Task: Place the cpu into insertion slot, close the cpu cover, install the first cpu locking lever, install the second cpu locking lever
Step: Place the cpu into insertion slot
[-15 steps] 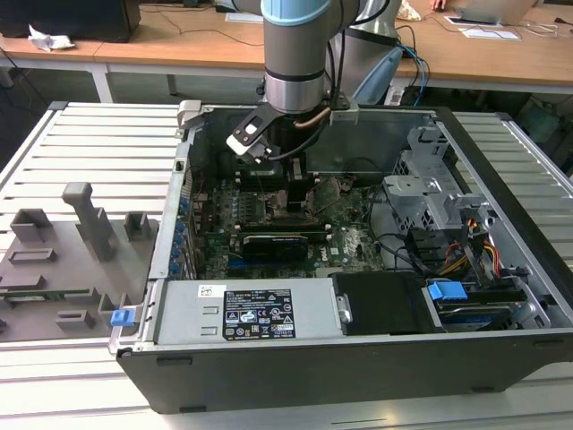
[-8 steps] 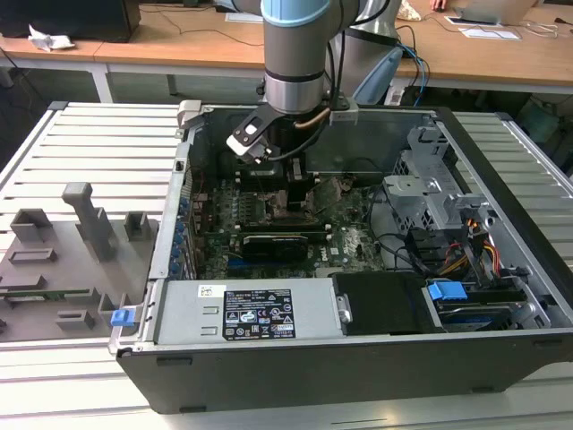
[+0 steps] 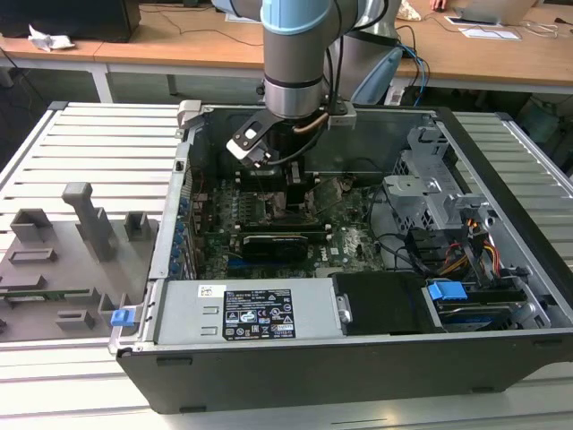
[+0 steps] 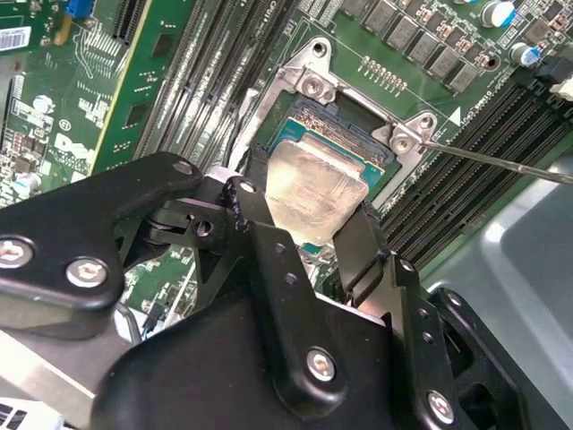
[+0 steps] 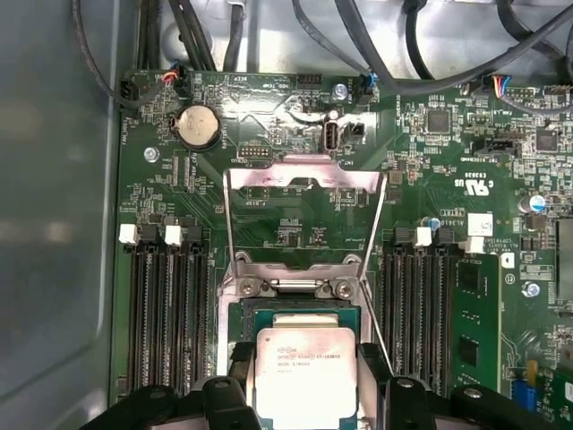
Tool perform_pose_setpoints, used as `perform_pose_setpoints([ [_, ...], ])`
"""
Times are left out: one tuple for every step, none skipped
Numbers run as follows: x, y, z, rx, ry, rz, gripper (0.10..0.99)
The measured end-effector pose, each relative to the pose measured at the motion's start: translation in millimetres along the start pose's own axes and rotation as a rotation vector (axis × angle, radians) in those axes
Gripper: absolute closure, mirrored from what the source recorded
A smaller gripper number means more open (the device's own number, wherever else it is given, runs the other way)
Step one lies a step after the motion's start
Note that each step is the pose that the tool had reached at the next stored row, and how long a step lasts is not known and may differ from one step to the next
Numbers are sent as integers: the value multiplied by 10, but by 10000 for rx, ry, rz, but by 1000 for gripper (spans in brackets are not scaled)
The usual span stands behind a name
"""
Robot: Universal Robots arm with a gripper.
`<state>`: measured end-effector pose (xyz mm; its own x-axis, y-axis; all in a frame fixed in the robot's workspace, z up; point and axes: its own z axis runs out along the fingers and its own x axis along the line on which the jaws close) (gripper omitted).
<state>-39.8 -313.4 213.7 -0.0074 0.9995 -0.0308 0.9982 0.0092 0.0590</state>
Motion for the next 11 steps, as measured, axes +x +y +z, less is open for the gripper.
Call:
perform_pose_setpoints([
  [1,-6,6,2,-3,54,545],
  [3,-16,17,4,-7,131,545],
  [4,-21,24,5,-11,180,545],
  [6,-23,38,8,-14,224,545],
  [7,-23,57,14,-14,226,545],
  [7,-23,68,22,-14,226,545],
  [8,-22,79,31,-14,226,545],
  [9,-19,83,36,-13,225,545],
  [11,-15,84,42,-15,225,545],
  [13,-9,86,50,-14,225,545],
  [14,-4,87,55,-14,225,545],
])
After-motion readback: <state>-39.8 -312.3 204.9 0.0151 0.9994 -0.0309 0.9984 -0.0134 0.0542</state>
